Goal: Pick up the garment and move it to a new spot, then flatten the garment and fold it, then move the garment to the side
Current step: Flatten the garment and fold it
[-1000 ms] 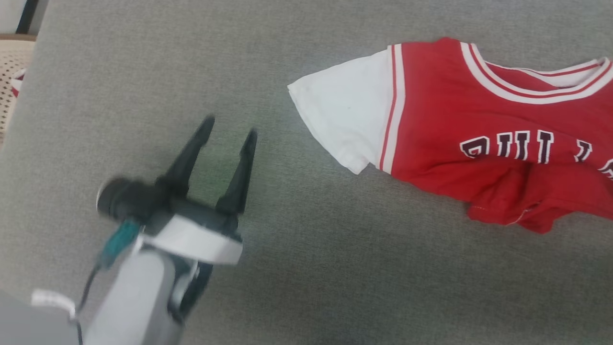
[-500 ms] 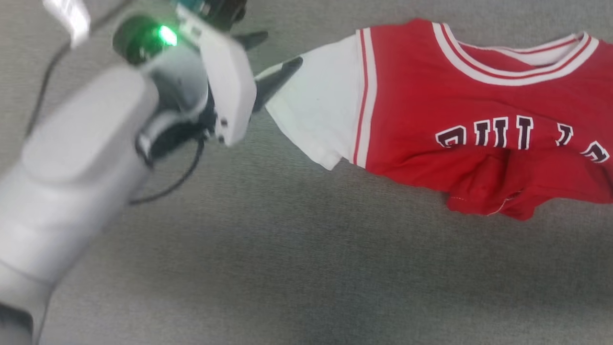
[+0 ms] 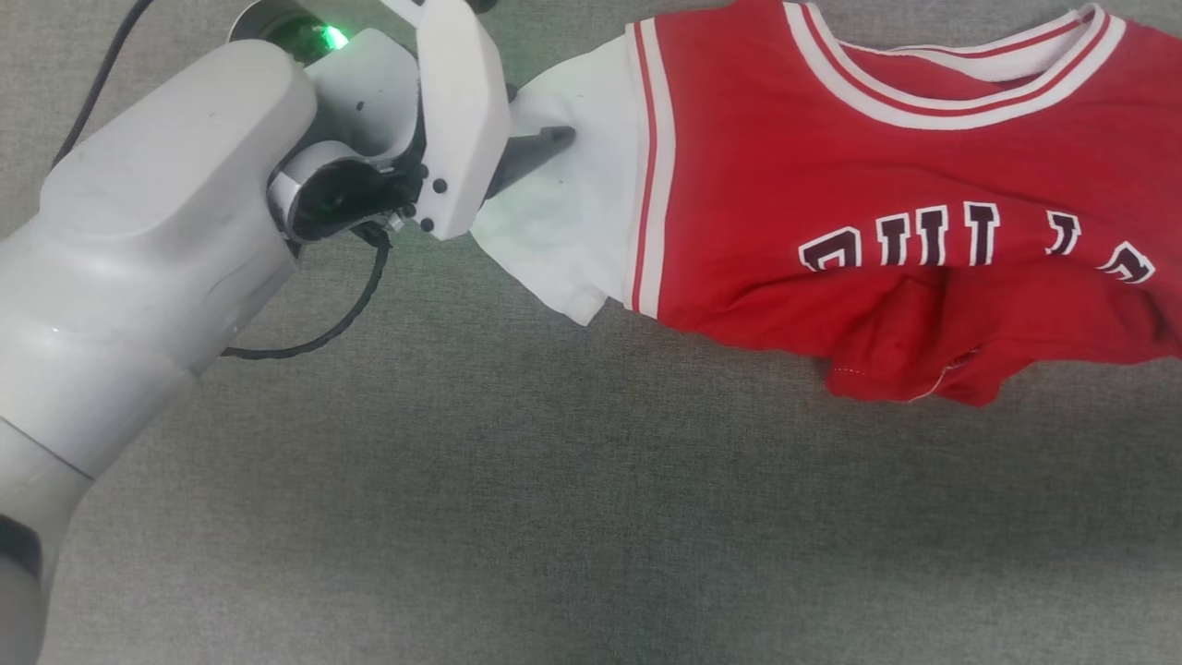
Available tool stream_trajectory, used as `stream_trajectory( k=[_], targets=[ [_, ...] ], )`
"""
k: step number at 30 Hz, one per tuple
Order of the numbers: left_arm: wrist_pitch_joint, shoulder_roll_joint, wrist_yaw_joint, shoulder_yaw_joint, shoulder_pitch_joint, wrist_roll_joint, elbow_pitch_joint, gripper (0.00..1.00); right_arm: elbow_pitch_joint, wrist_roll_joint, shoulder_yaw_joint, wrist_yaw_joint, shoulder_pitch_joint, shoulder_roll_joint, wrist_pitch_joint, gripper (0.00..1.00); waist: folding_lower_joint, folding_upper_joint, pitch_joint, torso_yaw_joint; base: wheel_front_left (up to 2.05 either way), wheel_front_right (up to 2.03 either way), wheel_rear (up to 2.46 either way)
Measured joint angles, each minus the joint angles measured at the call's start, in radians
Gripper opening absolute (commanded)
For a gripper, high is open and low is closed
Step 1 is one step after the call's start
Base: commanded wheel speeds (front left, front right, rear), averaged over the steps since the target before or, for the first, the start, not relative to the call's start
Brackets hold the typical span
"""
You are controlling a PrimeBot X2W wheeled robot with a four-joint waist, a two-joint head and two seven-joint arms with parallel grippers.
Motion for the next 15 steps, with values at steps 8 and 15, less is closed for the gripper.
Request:
stream_trajectory(
  k=[8, 15],
  targets=[
    [-0.065, 0.011, 0.000, -0.066, -0.014, -0.049, 0.007, 0.00, 0.014, 0.033, 0.051, -0.002, -0.027, 0.010, -0.046, 0.00, 0.0000, 0.0000, -0.010, -0.012, 0.00, 0.00, 0.00],
    [-0.172, 0.013, 0.000, -0.086, -0.023, -0.064, 0.016, 0.00, 0.008, 0.057, 0.078, -0.003, -0.039, 0.012, -0.129, 0.00, 0.0000, 0.0000, -0.029, -0.020, 0.00, 0.00, 0.00]
  ],
)
